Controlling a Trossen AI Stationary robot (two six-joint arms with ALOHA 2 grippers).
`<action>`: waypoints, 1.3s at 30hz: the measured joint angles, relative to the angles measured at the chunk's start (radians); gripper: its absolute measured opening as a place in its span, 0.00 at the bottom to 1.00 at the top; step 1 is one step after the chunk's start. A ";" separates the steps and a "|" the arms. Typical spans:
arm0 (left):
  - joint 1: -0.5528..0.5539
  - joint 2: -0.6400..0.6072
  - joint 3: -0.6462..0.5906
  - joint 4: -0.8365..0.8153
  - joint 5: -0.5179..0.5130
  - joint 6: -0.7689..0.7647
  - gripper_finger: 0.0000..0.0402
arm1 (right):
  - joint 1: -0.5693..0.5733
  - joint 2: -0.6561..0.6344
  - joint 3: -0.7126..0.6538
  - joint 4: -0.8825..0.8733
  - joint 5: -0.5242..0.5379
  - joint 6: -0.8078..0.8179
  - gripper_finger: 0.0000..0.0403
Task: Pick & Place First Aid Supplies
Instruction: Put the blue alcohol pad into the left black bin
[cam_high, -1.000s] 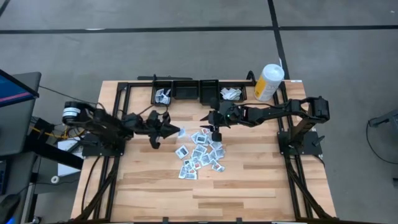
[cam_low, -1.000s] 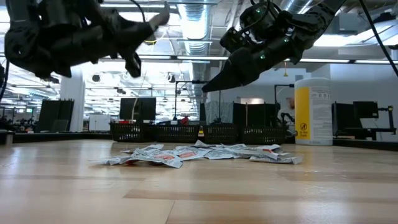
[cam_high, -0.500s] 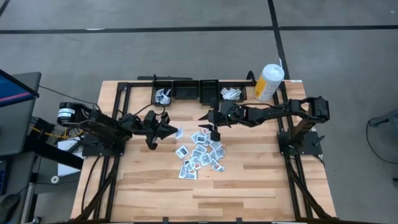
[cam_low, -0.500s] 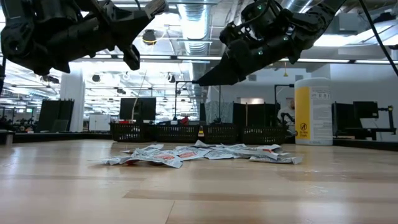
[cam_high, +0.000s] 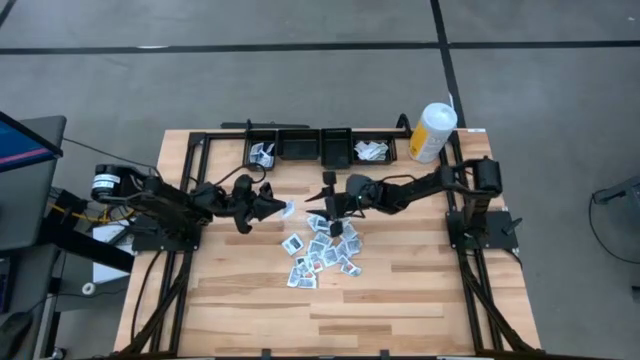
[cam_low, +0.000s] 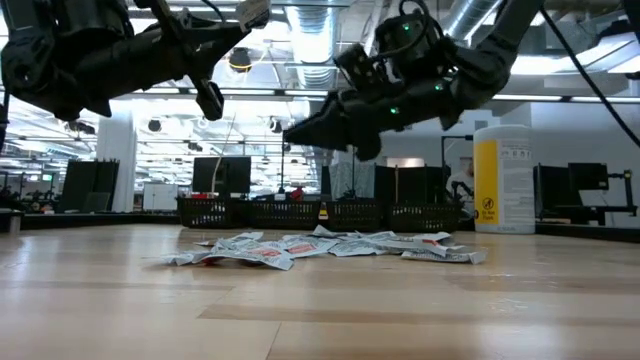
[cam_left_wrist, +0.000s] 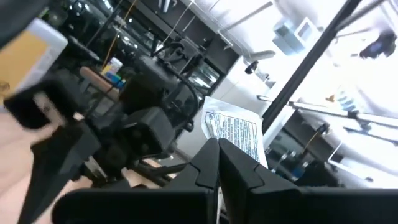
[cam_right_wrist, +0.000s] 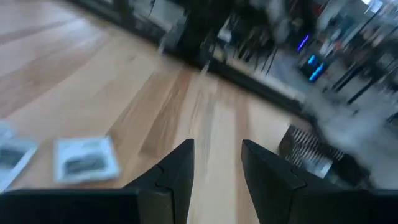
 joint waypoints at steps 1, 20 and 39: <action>0.000 -0.004 0.000 -0.003 0.000 -0.024 0.02 | 0.002 0.008 0.009 0.021 0.000 -0.009 0.32; 0.000 -0.025 0.000 0.001 0.086 -0.197 0.02 | 0.005 -0.039 0.063 0.070 0.031 -0.022 0.32; 0.002 -0.095 0.000 0.002 0.387 0.053 0.02 | 0.005 -0.046 0.062 0.036 0.029 -0.030 0.32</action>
